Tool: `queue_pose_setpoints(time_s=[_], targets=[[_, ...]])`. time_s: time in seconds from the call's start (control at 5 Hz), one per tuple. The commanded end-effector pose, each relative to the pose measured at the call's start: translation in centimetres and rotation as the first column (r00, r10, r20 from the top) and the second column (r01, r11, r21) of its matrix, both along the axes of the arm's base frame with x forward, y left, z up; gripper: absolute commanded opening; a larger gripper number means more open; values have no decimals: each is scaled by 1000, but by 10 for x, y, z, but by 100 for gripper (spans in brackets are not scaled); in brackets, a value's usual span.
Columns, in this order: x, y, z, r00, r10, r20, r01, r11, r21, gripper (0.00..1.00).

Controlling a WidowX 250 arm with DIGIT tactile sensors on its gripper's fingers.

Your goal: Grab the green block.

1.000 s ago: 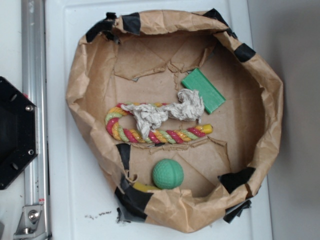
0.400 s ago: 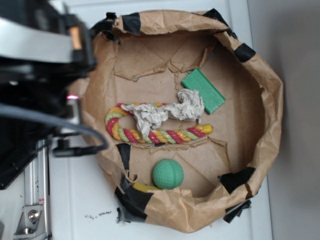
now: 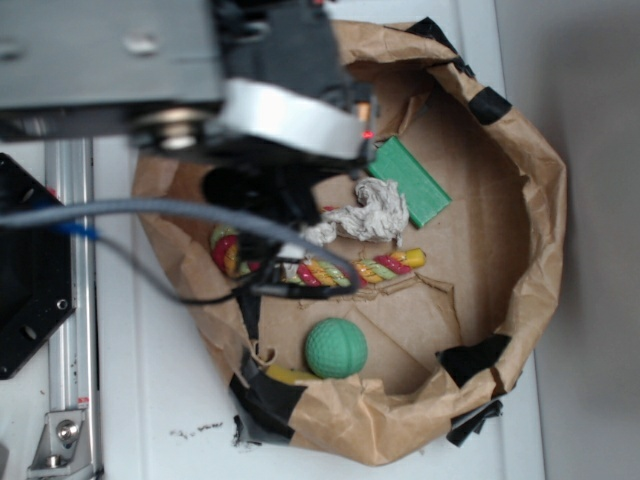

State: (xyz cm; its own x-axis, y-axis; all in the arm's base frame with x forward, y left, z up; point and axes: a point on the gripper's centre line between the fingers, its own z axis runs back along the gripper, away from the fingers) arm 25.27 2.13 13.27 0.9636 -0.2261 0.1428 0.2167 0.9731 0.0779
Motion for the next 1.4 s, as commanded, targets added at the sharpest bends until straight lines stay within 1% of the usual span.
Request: queue_pose_setpoints(time_s=[0.0, 0.2, 0.4, 0.6, 0.8, 1.0, 1.2], targets=[[43, 0, -32, 997, -52, 52, 57, 994, -94, 100], [70, 1, -46, 995, 95, 32, -89, 987, -137, 100], [86, -9, -58, 995, 104, 14, -101, 989, -107, 100], [64, -29, -108, 989, -145, -16, 138, 968, -207, 100], [66, -32, -140, 976, -208, -59, 198, 970, -144, 100], [62, -33, -141, 971, -230, -69, 221, 968, -116, 100], [57, -30, -138, 967, -246, -65, 239, 966, -101, 100]])
